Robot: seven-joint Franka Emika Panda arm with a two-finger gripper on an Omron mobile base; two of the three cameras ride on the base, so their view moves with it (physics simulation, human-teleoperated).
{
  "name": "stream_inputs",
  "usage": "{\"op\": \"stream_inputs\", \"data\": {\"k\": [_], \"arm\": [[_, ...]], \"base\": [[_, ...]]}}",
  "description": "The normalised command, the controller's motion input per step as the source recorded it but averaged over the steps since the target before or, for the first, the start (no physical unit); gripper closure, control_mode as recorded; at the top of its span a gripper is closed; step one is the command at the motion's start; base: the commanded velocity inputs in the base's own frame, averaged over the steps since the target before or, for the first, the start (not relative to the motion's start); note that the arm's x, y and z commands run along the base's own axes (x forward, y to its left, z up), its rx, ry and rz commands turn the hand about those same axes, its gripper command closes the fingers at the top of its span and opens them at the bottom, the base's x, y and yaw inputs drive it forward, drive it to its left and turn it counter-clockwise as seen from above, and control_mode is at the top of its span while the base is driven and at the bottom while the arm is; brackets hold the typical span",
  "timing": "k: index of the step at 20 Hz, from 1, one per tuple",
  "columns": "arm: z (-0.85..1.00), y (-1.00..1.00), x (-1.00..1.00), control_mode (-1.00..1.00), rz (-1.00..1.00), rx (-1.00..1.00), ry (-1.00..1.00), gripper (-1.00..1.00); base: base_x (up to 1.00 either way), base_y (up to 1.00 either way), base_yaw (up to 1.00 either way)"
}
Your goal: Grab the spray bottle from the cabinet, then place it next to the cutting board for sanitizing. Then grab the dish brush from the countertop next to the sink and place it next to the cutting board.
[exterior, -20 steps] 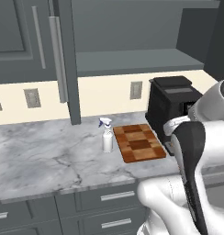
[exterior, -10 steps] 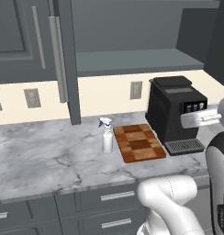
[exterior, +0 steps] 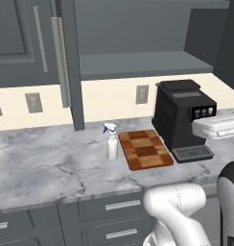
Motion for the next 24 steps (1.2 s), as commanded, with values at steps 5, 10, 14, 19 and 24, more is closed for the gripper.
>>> {"op": "stream_inputs", "data": {"k": [5, 10, 14, 19, 24], "arm": [[0.02, 0.00, -0.16, -1.00, 0.00, 0.00, 0.00, -1.00], [-0.01, 0.00, -0.07, -1.00, 0.00, 0.00, -0.02, -1.00], [0.00, 0.00, 0.00, 1.00, 0.00, 0.00, 0.00, -1.00], [0.00, 0.00, 0.00, 1.00, 0.00, 0.00, 0.00, -1.00], [0.00, 0.00, 0.00, 1.00, 0.00, 0.00, 0.00, -1.00]], "base": [[0.00, 0.00, 0.00], [0.00, 0.00, 0.00], [-0.96, 0.00, 0.00], [-1.00, -0.15, -0.01], [-0.44, -0.56, -0.54]]}}
